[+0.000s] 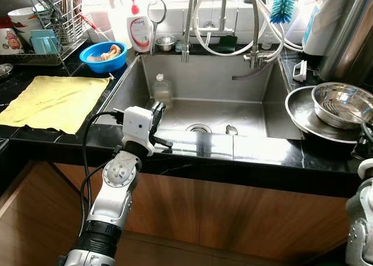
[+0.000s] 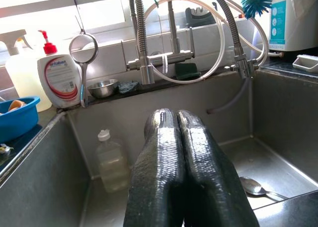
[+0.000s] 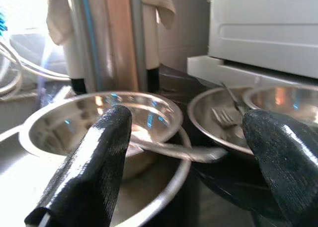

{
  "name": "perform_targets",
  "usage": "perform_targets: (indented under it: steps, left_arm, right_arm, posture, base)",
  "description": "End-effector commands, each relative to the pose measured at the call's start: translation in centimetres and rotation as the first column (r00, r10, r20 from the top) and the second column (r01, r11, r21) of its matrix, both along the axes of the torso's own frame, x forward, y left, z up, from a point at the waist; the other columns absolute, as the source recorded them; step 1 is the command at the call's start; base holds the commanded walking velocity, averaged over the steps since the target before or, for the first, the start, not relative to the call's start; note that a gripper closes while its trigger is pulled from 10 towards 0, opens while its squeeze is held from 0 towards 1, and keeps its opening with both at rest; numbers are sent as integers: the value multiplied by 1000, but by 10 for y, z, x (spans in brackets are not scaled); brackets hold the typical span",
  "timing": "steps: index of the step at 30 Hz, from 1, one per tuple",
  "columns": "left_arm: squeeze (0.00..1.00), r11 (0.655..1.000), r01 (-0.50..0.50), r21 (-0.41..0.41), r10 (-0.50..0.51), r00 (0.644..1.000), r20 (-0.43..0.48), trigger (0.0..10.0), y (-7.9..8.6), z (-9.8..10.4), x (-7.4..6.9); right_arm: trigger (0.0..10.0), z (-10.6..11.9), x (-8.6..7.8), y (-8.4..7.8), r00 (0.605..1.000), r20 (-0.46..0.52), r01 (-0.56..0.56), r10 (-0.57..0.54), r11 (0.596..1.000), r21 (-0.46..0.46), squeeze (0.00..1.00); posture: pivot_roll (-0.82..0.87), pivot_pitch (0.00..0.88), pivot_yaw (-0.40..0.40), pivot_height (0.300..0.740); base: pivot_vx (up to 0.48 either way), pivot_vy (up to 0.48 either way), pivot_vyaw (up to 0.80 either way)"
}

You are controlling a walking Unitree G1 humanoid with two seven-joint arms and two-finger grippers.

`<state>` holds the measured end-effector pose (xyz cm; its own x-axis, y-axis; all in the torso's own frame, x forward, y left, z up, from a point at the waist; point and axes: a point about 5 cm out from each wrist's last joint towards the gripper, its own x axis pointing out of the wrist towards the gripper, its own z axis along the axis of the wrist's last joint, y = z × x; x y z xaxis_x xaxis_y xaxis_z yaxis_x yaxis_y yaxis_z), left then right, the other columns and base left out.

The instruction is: Kitchen organization

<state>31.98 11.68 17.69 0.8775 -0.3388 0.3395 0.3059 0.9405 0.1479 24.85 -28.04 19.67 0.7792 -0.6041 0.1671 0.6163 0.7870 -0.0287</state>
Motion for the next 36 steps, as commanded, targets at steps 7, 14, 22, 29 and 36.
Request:
perform_targets:
  steps: [7,14,22,29,36]
  left_arm:
    - [0,1000,-9,25,9,1000,1,10000,4,0,0]
    - [0,999,-13,29,13,1000,0,10000,6,0,0]
    - [0,999,-11,31,11,1000,1,10000,6,1,1]
    - [0,999,-13,32,13,1000,3,10000,5,1,2]
    - [0,999,-13,32,12,1000,7,10000,5,2,2]
  right_arm:
    - [10000,-2,11,5,999,-21,-39,39,999,29,0]
    - [9961,-5,11,6,999,-26,-32,33,999,38,0]
    - [0,-3,12,7,999,-15,-33,34,998,44,0]
    - [0,-1,13,7,999,-7,-31,31,999,43,0]
    - [0,1,15,8,999,4,-36,36,998,43,0]
  posture:
    - [-46,0,69,740]
    - [-45,0,72,740]
    - [-44,0,75,740]
    - [-42,0,74,740]
    - [-41,0,74,740]
  base:
    - [0,0,0]
    - [0,0,0]
    - [0,0,0]
    - [0,0,0]
    - [0,0,0]
